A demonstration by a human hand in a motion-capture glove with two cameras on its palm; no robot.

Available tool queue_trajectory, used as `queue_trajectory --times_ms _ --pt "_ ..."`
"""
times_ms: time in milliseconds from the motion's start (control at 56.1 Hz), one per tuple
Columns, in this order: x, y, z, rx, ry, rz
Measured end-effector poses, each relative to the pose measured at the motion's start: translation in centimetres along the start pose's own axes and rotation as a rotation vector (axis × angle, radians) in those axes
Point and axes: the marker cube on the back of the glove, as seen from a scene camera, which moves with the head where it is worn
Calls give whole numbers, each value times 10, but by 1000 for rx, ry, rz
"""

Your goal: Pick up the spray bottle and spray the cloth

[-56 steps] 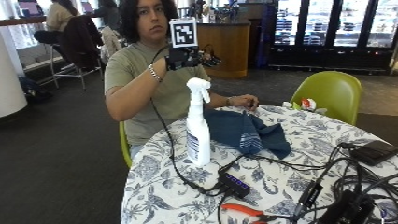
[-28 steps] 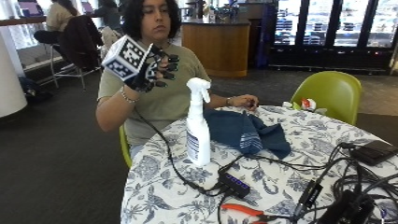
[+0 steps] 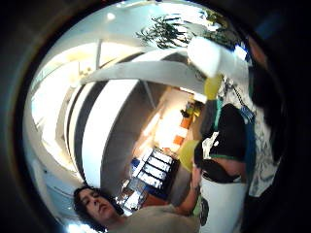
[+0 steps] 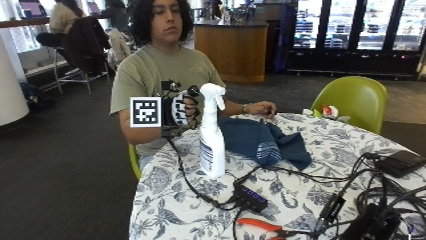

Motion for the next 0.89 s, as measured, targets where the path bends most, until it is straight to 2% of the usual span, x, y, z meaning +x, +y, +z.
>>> queue_trajectory --times_ms 53,196,303,464,588,731,838,891 --pt "4 -9 2 106 -17 -24" --pt "8 -31 11 183 36 -39" --pt "4 -20 10 89 5 36" --pt "-1 3 -4 98 84 -43" --pt "-11 43 -18 -87 222 15" --pt "-15 94 -38 -198 284 -57" --pt "-20 122 -54 -211 302 -41" --pt "-21 125 -57 -132 323 -16"
